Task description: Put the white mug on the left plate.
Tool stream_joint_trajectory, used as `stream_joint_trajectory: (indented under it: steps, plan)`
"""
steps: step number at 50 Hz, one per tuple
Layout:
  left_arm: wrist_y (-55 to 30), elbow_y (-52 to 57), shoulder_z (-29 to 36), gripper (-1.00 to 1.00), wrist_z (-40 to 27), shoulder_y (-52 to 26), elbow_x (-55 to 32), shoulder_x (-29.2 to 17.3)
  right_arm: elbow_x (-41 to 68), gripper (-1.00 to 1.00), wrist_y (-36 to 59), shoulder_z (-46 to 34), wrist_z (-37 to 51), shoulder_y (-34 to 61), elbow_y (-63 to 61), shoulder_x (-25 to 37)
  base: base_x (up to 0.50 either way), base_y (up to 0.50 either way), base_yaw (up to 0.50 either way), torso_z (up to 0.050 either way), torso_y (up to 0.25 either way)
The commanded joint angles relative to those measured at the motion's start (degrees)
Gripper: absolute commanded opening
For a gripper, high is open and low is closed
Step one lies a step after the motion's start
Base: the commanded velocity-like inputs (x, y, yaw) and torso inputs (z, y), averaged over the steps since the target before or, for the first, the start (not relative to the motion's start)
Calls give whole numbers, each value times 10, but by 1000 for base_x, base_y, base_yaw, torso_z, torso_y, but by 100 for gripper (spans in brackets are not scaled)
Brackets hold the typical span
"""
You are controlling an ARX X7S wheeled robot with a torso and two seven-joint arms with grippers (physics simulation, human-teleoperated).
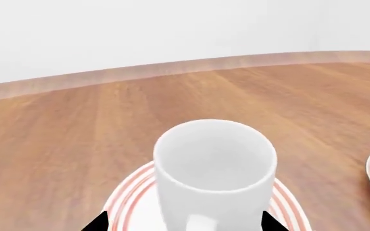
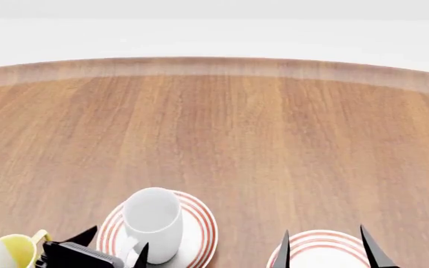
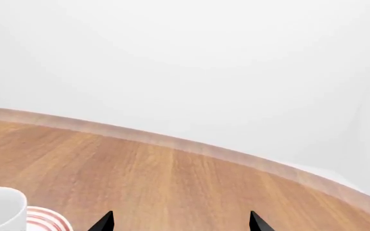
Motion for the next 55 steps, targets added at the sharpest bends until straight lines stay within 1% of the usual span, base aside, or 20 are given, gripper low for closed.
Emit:
stream_joint_trajectory:
  steps: [1, 11, 15, 19, 20, 25, 30, 34, 36, 40, 49, 55]
  plan:
    - [-77, 196, 13, 100, -16, 69, -10, -29, -1, 100, -2, -3, 2, 2, 5, 0, 0, 0, 0, 0, 0]
    - [-141, 374, 16, 100, -41, 121, -18, -59, 2, 100, 1, -3, 4, 5, -4, 0, 0, 0, 0, 0, 0]
    - [-170, 467, 8, 100, -62, 149, -24, -75, 6, 100, 6, 2, 9, 2, -32, 1, 0, 0, 0, 0, 0]
    - [-180, 528, 2, 100, -78, 171, -25, -87, 1, 100, 7, -1, 13, -4, -50, 4, 0, 0, 0, 0, 0]
    - [-192, 565, -1, 100, -78, 185, -36, -95, -2, 100, 8, -2, 15, -6, -59, 5, 0, 0, 0, 0, 0]
    - [-212, 663, -8, 100, -98, 219, -36, -117, -2, 100, 11, 2, 20, -16, -93, 10, 0, 0, 0, 0, 0]
    - [-224, 736, -17, 100, -115, 250, -38, -131, -7, 100, 19, 2, 26, -30, -135, 17, 0, 0, 0, 0, 0]
    - [-229, 774, -20, 100, -123, 265, -36, -140, -10, 100, 27, 1, 29, -35, -160, 21, 0, 0, 0, 0, 0]
    - [-222, 788, -16, 100, -131, 275, -14, -144, -11, 100, 31, 1, 31, -39, -174, 23, 0, 0, 0, 0, 0]
    - [-226, 818, -20, 100, -133, 287, -25, -151, -15, 100, 35, 0, 35, -46, -196, 27, 0, 0, 0, 0, 0]
    - [-225, 881, -19, 100, -145, 322, -15, -164, -27, 100, 26, -7, 40, -66, -219, 33, 0, 0, 0, 0, 0]
    - [-220, 886, -15, 100, -147, 327, -9, -167, -28, 100, 17, -6, 42, -72, -222, 34, 0, 0, 0, 0, 0]
